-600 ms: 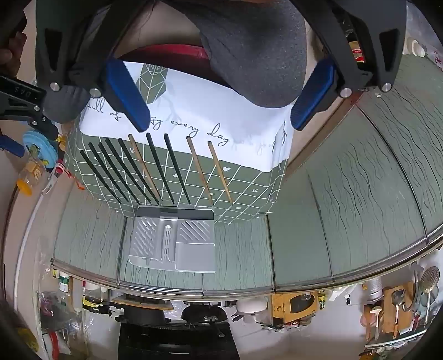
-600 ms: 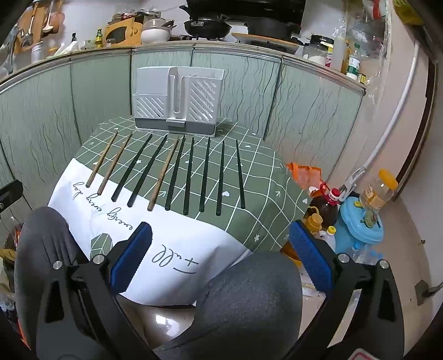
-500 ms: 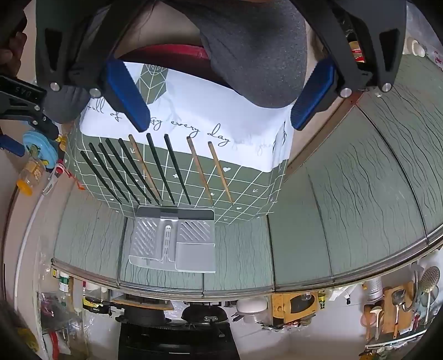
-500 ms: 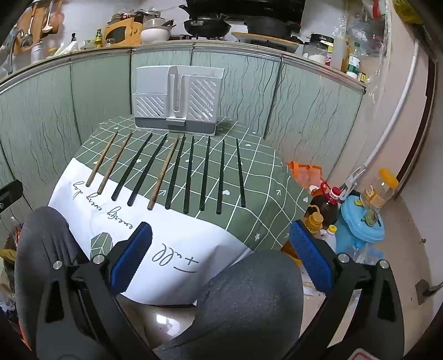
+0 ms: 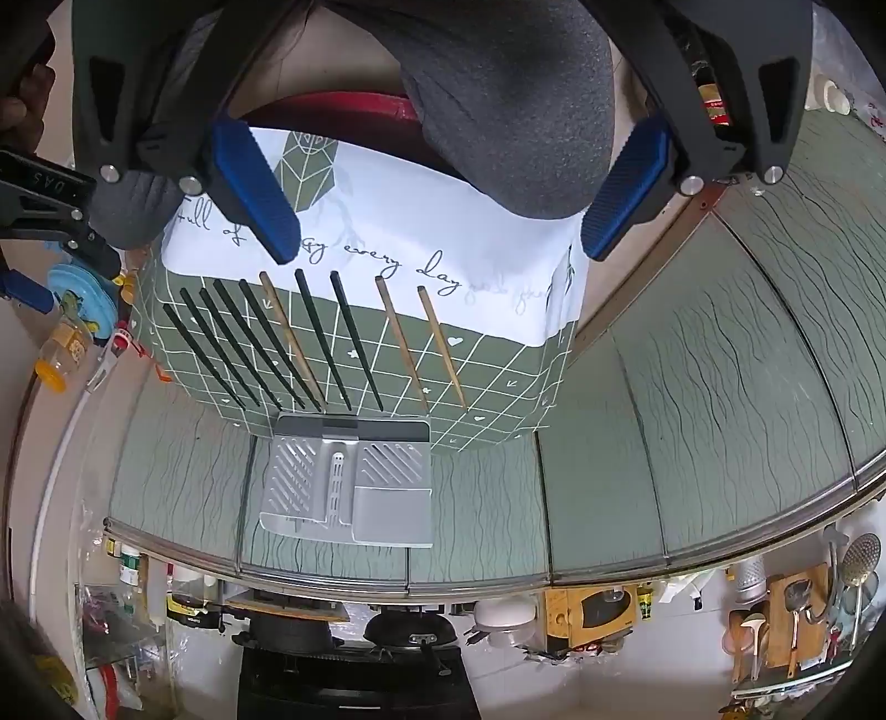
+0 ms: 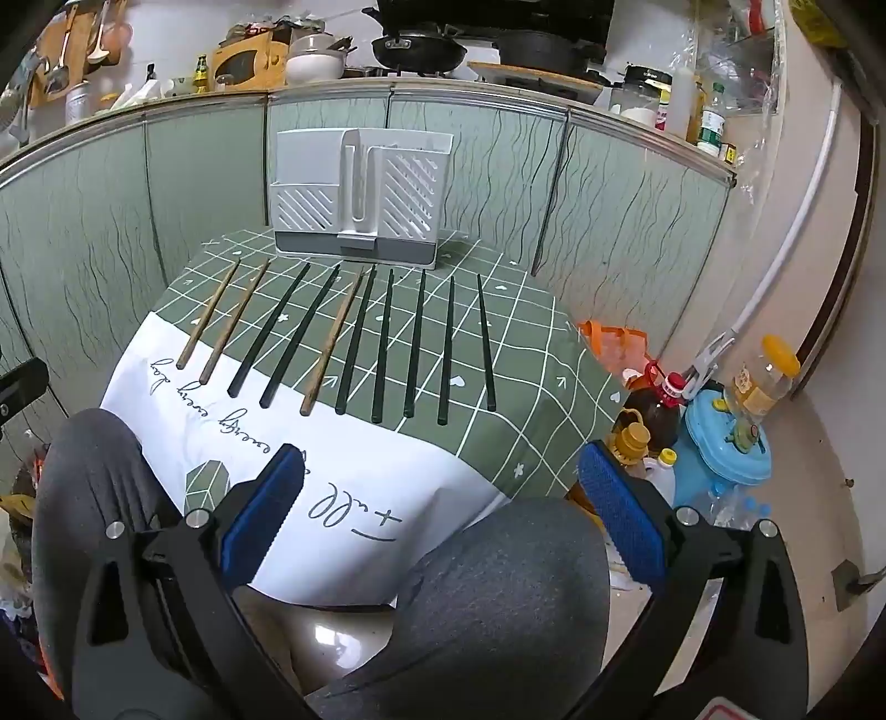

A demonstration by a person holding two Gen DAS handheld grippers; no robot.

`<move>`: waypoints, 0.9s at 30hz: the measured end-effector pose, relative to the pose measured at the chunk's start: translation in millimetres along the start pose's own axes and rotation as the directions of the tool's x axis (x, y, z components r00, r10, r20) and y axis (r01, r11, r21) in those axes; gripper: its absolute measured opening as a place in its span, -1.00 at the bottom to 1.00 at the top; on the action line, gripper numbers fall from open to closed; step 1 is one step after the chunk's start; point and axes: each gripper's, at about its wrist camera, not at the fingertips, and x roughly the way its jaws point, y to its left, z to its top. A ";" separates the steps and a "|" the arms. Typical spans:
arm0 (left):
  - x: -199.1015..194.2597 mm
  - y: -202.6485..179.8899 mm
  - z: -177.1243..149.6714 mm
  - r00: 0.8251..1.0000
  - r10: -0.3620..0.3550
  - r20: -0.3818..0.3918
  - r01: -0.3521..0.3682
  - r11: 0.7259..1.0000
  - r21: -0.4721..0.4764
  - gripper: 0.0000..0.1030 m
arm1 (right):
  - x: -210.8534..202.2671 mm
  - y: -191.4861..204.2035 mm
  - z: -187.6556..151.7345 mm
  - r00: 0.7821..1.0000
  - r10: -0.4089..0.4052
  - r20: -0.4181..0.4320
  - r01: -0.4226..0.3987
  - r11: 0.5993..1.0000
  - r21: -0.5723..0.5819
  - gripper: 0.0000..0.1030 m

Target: Organize utensils

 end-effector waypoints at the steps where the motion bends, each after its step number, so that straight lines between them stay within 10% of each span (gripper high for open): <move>1: -0.2 0.1 0.1 1.000 0.000 -0.001 0.000 1.000 -0.001 0.93 | -0.6 -0.1 0.0 1.000 -0.001 0.002 0.001 1.000 0.000 0.84; 27: -4.0 -2.2 -0.7 1.000 -0.015 -0.013 0.015 1.000 0.004 0.93 | -0.4 -3.6 -0.3 1.000 0.005 -0.013 -0.005 1.000 0.005 0.84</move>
